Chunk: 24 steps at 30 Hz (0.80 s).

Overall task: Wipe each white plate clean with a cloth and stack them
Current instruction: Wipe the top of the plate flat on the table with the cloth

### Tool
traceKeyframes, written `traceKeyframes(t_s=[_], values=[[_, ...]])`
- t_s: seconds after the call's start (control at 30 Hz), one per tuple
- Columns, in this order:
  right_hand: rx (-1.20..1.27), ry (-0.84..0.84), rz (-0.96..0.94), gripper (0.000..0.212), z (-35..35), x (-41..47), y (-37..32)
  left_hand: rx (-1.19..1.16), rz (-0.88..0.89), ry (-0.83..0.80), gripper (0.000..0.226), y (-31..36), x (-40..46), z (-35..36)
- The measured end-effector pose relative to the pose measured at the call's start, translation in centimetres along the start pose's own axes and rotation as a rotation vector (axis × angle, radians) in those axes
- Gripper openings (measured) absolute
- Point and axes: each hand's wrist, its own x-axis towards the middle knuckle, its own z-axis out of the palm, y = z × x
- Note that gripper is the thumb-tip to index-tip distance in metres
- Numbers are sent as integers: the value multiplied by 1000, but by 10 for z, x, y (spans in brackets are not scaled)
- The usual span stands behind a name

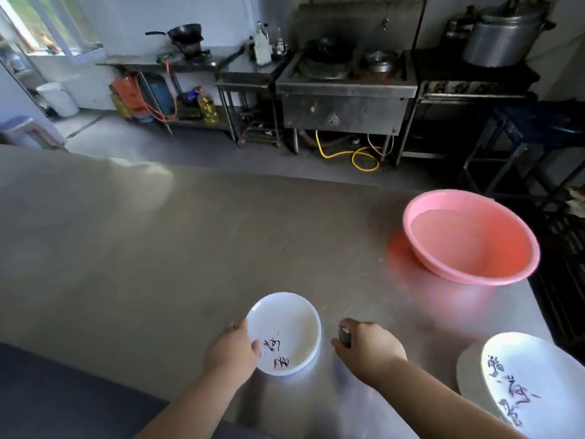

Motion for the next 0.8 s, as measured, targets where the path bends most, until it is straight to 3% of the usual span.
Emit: traceKeyframes(t_s=[0.1, 0.23, 0.37, 0.67, 0.8], values=[[10, -63, 54, 28, 26, 20, -22, -15, 51, -19, 39, -14, 12, 3], [66, -95, 114, 20, 49, 33, -37, -105, 60, -24, 51, -19, 19, 6], [120, -85, 184, 26, 61, 39, -41, -240, 55, -38, 38, -25, 24, 12], [679, -45, 358, 15, 65, 36, -29, -394, 109, -51, 43, -31, 28, 15], [765, 41, 368, 16, 52, 19, -12, -475, 144, -59, 41, -13, 25, 13]])
